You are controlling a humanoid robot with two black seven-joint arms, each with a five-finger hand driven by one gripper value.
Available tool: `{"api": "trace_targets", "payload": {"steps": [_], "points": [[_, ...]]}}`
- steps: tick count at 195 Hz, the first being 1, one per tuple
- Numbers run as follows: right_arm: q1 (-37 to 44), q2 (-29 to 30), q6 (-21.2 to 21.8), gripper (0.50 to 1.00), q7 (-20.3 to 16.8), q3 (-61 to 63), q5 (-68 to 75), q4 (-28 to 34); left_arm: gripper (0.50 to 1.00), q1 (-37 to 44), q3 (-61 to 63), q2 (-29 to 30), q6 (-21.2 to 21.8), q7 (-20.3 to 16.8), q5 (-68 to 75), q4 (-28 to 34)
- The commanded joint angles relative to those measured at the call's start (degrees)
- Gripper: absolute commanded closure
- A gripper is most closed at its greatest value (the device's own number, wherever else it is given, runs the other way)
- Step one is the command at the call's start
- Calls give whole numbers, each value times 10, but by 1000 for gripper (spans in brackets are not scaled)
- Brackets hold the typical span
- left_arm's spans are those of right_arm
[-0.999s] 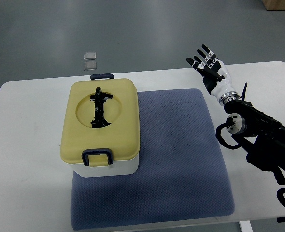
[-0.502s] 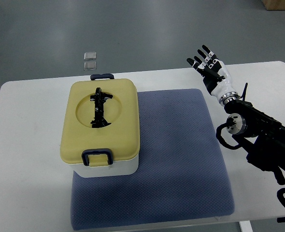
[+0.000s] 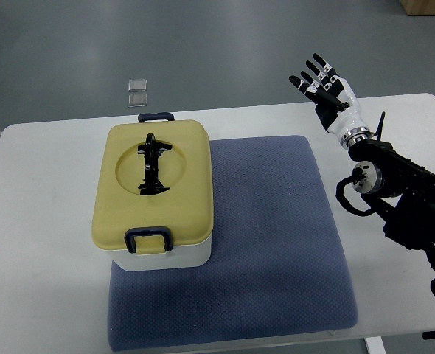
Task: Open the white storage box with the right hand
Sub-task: 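Swing the right hand up and over to the yellow lid's black handle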
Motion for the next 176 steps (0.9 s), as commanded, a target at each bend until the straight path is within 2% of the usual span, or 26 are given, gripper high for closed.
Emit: {"api": "trace_targets", "payload": {"steps": [1,45,66,83,109,130,176], "points": [[17,-11,-14,566,0,-13,-10,9,500,0,0,0,0,0,0,0],[103,-71,-7,568,-1,-141,-32,10,500,0,0,0,0,0,0,0],[153,-94,-7,568,0,-202,-96,9,500,-1,0,0,0,0,0,0],[182,-98,0,568,-3,-218,-154,9,500,0,0,0,0,0,0,0],[222,-119,31,568,-7,-220,-223,18,500,0,0,0,0,0,0,0],[251,-134,56,568,-8,-235,-293,54,500,0,0,0,0,0,0,0],[334,-152,61,568,0,-303,-469,163,500,0,0,0,0,0,0,0]]}}
